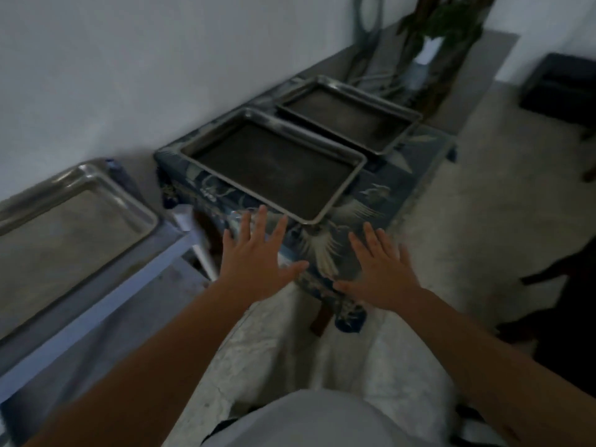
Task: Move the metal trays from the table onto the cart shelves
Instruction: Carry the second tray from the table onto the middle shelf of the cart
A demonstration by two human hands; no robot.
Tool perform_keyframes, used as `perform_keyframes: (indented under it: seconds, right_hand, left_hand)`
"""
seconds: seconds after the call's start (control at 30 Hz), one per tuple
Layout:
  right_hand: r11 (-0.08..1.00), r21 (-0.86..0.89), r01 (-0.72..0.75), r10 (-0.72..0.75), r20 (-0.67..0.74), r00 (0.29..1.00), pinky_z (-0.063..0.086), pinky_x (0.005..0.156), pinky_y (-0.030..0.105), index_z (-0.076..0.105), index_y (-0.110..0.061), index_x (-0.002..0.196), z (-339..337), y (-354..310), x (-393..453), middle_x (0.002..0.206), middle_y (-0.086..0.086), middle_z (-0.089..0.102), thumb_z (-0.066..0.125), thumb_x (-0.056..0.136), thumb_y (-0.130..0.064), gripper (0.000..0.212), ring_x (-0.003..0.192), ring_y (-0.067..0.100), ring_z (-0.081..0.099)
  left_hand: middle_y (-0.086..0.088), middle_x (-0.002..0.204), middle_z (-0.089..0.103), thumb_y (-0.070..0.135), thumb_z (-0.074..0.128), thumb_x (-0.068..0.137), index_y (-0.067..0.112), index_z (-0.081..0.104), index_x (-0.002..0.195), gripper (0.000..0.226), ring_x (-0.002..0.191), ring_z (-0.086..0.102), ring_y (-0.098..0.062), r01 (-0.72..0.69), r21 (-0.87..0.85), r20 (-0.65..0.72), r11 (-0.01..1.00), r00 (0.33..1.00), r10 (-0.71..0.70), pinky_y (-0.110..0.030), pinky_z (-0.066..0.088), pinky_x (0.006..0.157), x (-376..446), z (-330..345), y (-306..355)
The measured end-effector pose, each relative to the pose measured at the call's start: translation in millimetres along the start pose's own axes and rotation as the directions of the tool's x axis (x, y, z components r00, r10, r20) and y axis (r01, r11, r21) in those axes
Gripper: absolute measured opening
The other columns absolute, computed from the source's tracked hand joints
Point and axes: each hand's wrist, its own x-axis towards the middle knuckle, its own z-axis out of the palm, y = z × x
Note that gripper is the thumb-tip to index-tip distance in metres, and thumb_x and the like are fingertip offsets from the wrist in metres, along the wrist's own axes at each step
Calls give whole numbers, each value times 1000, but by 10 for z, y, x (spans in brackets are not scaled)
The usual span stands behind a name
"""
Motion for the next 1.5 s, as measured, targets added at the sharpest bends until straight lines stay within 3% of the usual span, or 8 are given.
perform_keyframes:
  seconds: [0.2, 0.3, 0.6, 0.83, 1.17, 1.33, 1.5]
  right_hand:
    - [980, 88, -178, 184, -57, 981, 0, 115, 60, -18, -37, 149, 3, 1189, -713, 161, -4, -23, 14, 61, -102, 115, 149, 22, -14]
    - [964, 97, -249, 254, -48, 966, -2, 115, 60, -16, -36, 151, 19, 1688, -970, 160, -3, -27, 12, 60, -102, 115, 148, 22, -18]
    - [897, 163, -411, 429, -94, 899, -7, 113, 58, -14, -40, 150, 60, 2715, -1062, 161, -6, -25, 11, 58, -104, 115, 147, 19, -19]
    - [854, 167, -492, 508, -68, 859, -3, 114, 59, -17, -41, 148, 30, 3503, -359, 159, -8, -27, 10, 61, -102, 110, 147, 17, -19]
    - [805, 200, -558, 575, -33, 817, -1, 115, 60, -9, -37, 151, -279, 4544, 794, 163, -3, -18, 8, 63, -101, 111, 149, 21, -13]
    - [840, 186, -509, 512, 37, 858, -1, 115, 60, -9, -33, 154, -357, 5171, 1430, 162, -4, -20, 11, 62, -99, 114, 149, 20, -15]
    - [907, 180, -381, 379, 47, 924, -1, 115, 59, -11, -33, 152, -335, 5995, 2288, 163, -3, -18, 9, 58, -101, 117, 149, 19, -16]
  left_hand:
    - [-5, 167, -19, 100, 0, 65, 39, -12, 155, 109, 152, -12, -33, -196, 34, 47, 980, 980, 195, -65, 10, 116, 408, 77, 1407]
    - [-5, 166, -22, 99, -5, 62, 38, -13, 156, 112, 152, -14, -33, -264, 45, 71, 963, 963, 261, -65, 8, 117, 553, 44, 1983]
    - [-5, 167, -19, 98, 0, 66, 37, -13, 157, 110, 153, -13, -33, -413, 67, 93, 908, 909, 407, -64, 11, 116, 1147, 216, 3084]
    - [-5, 168, -13, 100, 0, 66, 39, -11, 157, 110, 153, -10, -33, -456, 34, 41, 889, 890, 455, -67, 11, 116, 2353, 502, 3556]
    - [-3, 166, -22, 102, 1, 65, 41, -19, 154, 109, 152, -15, -32, -507, 27, 158, 862, 853, 497, -67, 7, 116, 4000, 591, 4078]
    - [-3, 167, -20, 102, 0, 63, 40, -16, 154, 112, 152, -16, -32, -457, 17, 181, 889, 876, 446, -67, 7, 115, 4631, 721, 4407]
    - [-3, 167, -20, 103, 2, 60, 39, -13, 156, 116, 152, -15, -32, -300, 38, 219, 953, 933, 285, -66, 6, 116, 5319, 845, 4724]
